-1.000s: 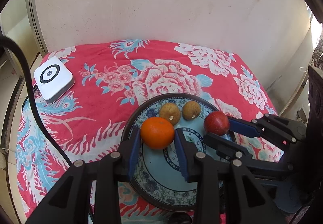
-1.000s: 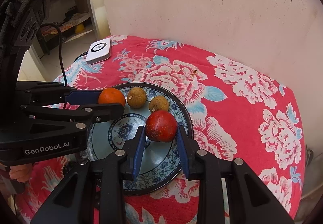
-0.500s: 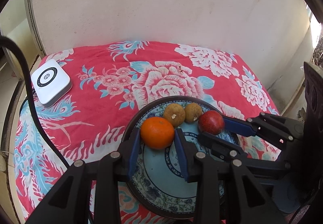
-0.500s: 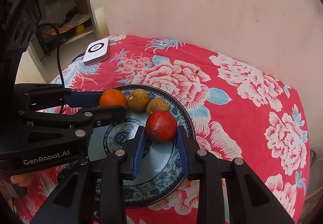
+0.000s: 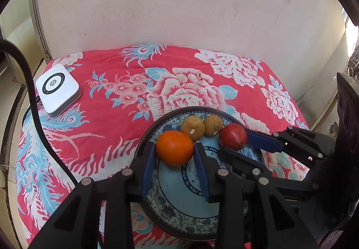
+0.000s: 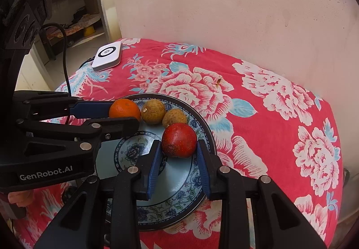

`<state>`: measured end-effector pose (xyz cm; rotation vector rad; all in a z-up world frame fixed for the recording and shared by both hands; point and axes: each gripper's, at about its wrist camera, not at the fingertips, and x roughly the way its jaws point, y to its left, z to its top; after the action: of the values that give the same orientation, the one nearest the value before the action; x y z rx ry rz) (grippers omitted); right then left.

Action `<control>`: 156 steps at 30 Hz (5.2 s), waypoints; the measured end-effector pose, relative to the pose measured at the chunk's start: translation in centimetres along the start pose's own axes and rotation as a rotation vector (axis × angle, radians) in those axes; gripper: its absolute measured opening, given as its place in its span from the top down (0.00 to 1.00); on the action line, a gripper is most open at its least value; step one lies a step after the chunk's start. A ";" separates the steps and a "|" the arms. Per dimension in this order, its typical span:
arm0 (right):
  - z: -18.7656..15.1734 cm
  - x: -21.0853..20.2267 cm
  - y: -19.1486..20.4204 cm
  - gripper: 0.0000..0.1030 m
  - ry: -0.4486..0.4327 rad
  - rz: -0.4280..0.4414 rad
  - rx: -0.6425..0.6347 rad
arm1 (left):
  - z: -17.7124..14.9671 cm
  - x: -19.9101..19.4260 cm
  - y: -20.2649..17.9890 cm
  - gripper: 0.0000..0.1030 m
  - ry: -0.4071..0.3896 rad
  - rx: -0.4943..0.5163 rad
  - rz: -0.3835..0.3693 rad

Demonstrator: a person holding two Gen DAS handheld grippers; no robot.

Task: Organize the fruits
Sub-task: 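Lower the orange and red apple onto the plate and open both tools, then withdraw both tools from the plate toward the remaining fruits, then grasp a dark plum with the left tool while the right tool grasps a brown fruit, then lift and carry the dark plum and brown fruit over the plate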

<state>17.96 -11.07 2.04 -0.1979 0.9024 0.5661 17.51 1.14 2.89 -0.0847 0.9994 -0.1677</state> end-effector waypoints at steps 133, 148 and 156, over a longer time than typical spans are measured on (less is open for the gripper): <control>-10.7 -11.3 2.2 0.76 0.011 -0.025 0.104 | -7.0 -8.3 0.5 0.78 0.008 -0.119 -0.076; -6.1 -9.1 2.9 0.76 -0.034 -0.007 0.031 | -4.3 -6.7 0.8 0.78 -0.001 -0.107 -0.066; -3.8 -6.9 3.5 0.76 -0.032 0.011 -0.016 | -3.0 -5.1 0.7 0.78 0.008 -0.090 -0.056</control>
<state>10.12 -12.22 5.41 -0.1979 0.8681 0.5860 12.34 2.77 5.36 -0.1951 1.0133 -0.1745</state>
